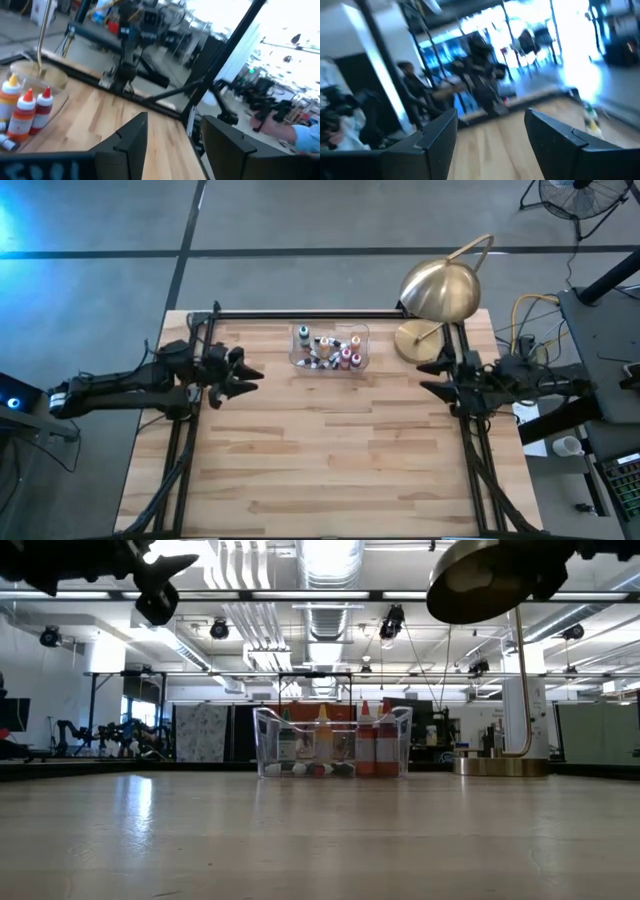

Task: Pick & Place food coloring
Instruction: Return to Home Position

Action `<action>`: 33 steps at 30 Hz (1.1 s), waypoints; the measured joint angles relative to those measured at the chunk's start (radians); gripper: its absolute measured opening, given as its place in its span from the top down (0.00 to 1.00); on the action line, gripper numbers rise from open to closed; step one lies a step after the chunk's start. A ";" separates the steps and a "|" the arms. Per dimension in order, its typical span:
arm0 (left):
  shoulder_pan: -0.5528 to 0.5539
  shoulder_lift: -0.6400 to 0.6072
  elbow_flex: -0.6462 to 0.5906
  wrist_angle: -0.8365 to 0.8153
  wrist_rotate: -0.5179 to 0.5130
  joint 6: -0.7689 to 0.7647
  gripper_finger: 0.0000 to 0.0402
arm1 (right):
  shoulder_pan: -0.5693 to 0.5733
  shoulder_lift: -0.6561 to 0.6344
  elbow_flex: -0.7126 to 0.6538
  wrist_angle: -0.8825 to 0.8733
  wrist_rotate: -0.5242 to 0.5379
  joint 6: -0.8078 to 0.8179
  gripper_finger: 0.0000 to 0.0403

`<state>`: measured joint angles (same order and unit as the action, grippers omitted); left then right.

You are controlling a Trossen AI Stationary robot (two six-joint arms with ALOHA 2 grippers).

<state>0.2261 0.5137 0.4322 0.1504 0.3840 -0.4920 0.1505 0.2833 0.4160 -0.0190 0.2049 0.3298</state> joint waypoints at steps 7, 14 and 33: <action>0.001 -0.124 -0.107 0.050 -0.006 -0.014 0.61 | 0.000 -0.216 -0.196 0.120 0.042 -0.082 0.44; 0.000 -0.186 -0.219 0.058 0.000 -0.087 0.61 | 0.000 -0.277 -0.343 0.121 0.087 -0.245 0.44; 0.001 -0.144 -0.389 -0.162 -0.026 -0.171 0.61 | 0.000 -0.128 -0.392 0.052 0.083 -0.285 0.44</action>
<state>0.2268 0.3695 0.0436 -0.0112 0.3576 -0.6633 0.1505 0.1557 0.0242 0.0334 0.2881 0.0452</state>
